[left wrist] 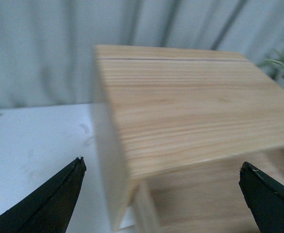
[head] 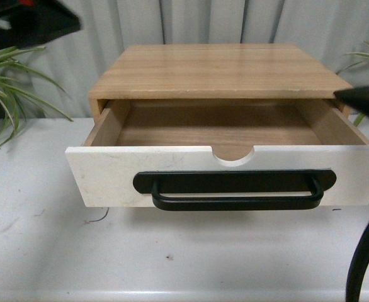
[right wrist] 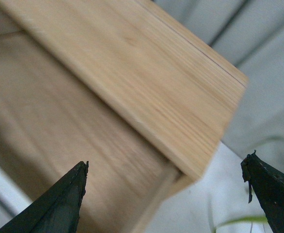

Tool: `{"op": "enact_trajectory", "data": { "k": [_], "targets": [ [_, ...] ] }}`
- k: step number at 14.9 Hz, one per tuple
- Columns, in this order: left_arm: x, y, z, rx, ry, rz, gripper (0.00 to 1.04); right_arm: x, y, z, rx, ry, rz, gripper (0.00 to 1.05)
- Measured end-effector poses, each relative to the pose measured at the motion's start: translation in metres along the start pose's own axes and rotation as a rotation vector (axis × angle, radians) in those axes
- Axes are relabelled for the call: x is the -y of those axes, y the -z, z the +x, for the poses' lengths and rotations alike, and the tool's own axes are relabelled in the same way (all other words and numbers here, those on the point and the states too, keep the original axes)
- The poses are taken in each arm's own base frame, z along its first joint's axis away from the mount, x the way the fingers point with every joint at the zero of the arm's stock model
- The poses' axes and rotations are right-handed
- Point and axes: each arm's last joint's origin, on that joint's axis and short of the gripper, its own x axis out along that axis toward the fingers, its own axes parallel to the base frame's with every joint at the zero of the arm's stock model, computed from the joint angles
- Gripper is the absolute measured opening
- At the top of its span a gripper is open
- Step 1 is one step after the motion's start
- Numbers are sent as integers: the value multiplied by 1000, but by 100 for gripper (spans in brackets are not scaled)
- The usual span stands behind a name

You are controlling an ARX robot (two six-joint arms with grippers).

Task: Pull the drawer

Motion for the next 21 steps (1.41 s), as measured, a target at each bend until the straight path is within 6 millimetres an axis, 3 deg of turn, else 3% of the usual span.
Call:
{"op": "enact_trajectory", "data": {
  "k": [2,4,5,6,7,8,11,12,13,18,21],
  "targets": [
    [-47,10,-37,24,-281,-149,98,42,6,-13,-36,239,412,98],
    [-63,20,-70,26,-415,-202,98,47,0,-36,80,378,546,95],
    [-66,24,-89,58,-489,-202,98,36,-2,-57,172,506,514,82],
    [-65,27,-112,211,-435,-65,87,16,5,-81,189,532,513,67],
    [-48,35,-125,289,-348,67,73,-6,21,-101,144,531,534,53],
    [-35,45,-126,287,-296,125,58,-28,34,-117,125,525,543,38],
    [-24,75,-132,245,-322,134,22,-49,35,-131,205,540,512,2],
    [-18,78,-136,266,-320,141,6,-62,45,-129,166,553,528,2],
    [-15,84,-138,258,-318,141,2,-72,47,-129,171,533,528,2],
    [3,103,-144,248,-298,144,2,-84,57,-137,179,540,526,2],
    [3,109,-151,254,-323,144,2,-90,62,-141,183,542,525,2]
  ]
}}
